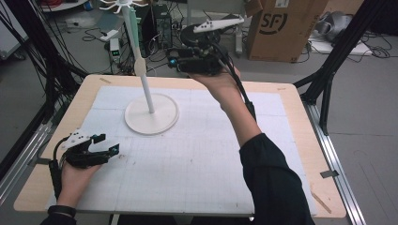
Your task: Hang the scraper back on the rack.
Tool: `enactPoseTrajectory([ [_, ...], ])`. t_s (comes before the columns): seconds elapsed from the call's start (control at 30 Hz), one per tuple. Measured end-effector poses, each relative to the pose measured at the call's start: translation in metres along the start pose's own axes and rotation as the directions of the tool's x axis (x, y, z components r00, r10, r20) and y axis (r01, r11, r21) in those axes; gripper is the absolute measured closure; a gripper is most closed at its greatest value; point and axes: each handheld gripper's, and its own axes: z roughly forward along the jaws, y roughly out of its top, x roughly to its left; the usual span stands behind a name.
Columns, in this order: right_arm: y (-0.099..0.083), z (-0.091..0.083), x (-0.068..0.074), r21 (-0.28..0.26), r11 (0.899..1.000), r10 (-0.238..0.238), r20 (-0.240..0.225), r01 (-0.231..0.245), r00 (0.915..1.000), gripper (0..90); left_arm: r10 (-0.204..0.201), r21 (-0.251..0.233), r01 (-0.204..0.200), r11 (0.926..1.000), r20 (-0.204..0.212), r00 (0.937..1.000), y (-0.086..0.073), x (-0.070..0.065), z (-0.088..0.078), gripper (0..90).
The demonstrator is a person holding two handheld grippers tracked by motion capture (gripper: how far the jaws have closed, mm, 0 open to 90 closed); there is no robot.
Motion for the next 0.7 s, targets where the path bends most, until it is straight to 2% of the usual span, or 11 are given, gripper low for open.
enactPoseTrajectory([
  [0.17, -0.043, -0.016, -0.005, 0.013, 1.000, -0.019, -0.022, 0.019, 0.9996, 37.9, 0.004, -0.017, -0.004, 0.9998, 0.011, 0.9999, 0.001, -0.001, -0.001, 24.9],
  [0.3, -0.083, -0.036, -0.013, 0.000, 1.000, -0.019, -0.032, 0.019, 0.9993, 32.5, -0.002, -0.039, 0.002, 0.9992, 0.011, 0.9999, 0.001, 0.001, 0.000, 24.6],
  [0.37, -0.105, -0.047, -0.019, -0.005, 0.999, -0.032, -0.015, 0.032, 0.9994, 30.1, -0.003, -0.047, 0.003, 0.9989, 0.014, 0.9999, 0.002, 0.001, -0.001, 24.5],
  [0.47, -0.137, -0.064, -0.026, -0.004, 1.000, -0.026, -0.002, 0.026, 0.9997, 25.3, 0.004, -0.064, -0.003, 0.9979, 0.021, 0.9998, 0.004, -0.001, -0.002, 24.4],
  [0.57, -0.170, -0.083, -0.033, -0.005, 1.000, -0.004, 0.032, 0.004, 0.9995, 22.5, 0.006, -0.086, -0.004, 0.9963, 0.027, 0.9996, 0.008, -0.003, -0.004, 24.3],
  [0.6, -0.183, -0.091, -0.034, -0.018, 1.000, 0.013, 0.048, -0.012, 0.9988, 21.4, 0.008, -0.092, -0.005, 0.9957, 0.031, 0.9995, 0.009, -0.003, -0.005, 24.3],
  [0.7, -0.211, -0.107, -0.034, -0.050, 0.999, 0.025, 0.071, -0.022, 0.9972, 21.1, 0.006, -0.111, -0.002, 0.9938, 0.034, 0.9994, 0.011, -0.004, -0.006, 24.3],
])
